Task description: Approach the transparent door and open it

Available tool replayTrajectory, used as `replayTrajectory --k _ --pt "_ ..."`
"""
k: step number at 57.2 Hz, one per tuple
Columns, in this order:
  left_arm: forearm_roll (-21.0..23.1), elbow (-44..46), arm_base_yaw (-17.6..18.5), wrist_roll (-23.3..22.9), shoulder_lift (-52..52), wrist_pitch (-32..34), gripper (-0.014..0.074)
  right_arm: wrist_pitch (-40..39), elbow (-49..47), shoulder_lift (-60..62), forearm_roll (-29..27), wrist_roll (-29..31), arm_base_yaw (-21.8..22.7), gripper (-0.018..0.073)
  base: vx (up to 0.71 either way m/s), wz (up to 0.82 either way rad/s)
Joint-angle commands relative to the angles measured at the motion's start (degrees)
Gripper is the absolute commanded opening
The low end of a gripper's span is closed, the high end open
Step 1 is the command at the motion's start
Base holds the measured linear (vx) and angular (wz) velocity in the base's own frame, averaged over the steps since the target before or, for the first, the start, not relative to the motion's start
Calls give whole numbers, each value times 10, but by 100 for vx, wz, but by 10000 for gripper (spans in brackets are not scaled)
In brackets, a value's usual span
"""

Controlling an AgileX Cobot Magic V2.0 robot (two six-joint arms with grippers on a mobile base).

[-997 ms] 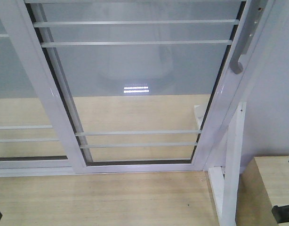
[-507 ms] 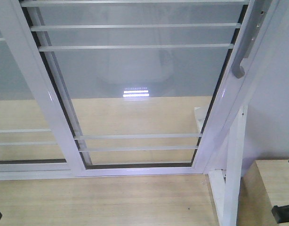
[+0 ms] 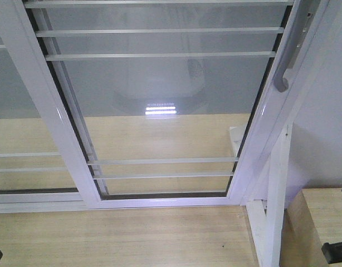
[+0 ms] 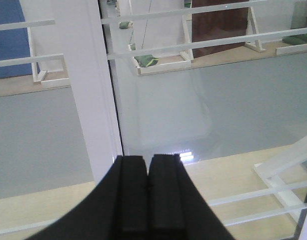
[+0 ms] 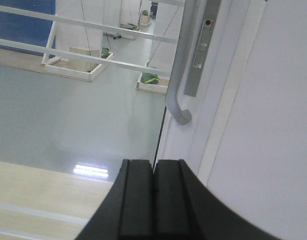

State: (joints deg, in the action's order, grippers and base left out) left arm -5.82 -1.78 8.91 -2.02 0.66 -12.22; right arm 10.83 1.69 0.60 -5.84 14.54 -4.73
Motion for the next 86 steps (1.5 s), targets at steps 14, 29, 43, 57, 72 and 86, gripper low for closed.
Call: replayTrajectory --k 14,29,43,57,72,86 --pt "1 -6 3 -2 8 49 3 -51 3 9 1 0 2 -1 0 0" --pt "-3 -6 3 3 8 61 3 -56 3 9 6 14 2 -1 0 0" --pt "-3 -3 3 2 8 83 3 -133 1 9 7 13 2 -1 0 0" --pt "-3 -3 3 1 8 235 3 -238 0 8 -5 9 2 -1 0 0" --pt "17 66 3 0 -14 192 3 -219 -55 -95 -48 11 2 -1 0 0" --pt "12 142 3 20 -170 201 3 -225 -189 -324 -30 12 2 -1 0 0"
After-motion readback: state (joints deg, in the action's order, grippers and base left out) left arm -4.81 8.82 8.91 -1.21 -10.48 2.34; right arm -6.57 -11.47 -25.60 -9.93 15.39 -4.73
